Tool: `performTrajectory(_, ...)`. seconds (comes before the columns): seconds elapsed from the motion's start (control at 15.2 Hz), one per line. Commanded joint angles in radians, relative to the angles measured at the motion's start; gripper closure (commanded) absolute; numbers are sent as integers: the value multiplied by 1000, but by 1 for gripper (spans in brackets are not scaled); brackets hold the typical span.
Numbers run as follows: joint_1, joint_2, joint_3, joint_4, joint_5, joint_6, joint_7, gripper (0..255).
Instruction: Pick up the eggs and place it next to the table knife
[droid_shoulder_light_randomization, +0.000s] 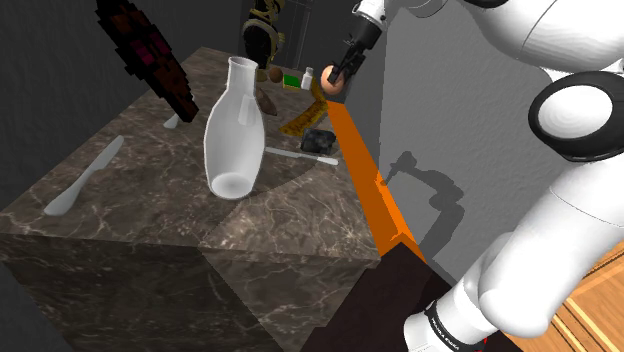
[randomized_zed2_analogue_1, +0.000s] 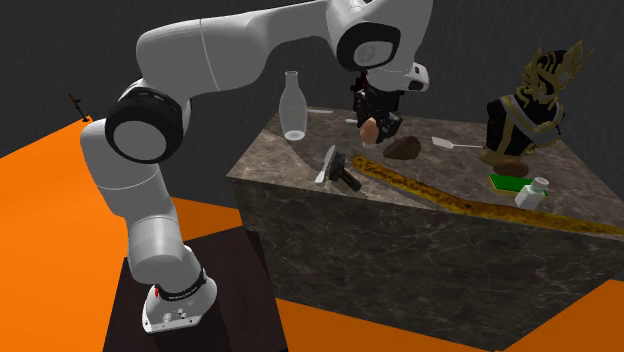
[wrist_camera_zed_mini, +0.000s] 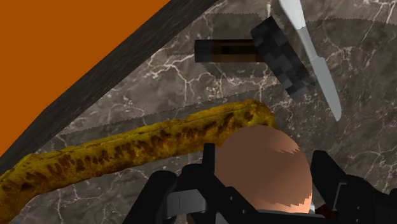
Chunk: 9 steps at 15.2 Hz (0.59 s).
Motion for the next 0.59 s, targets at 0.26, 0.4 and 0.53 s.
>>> performTrajectory(0.26,74,-13,58,-14,-17,38,125,255)
performTrajectory(0.4,100,-9,79,-11,-22,52,170,255)
performTrajectory(0.53,126,-1,100,-2,-28,64,215,255)
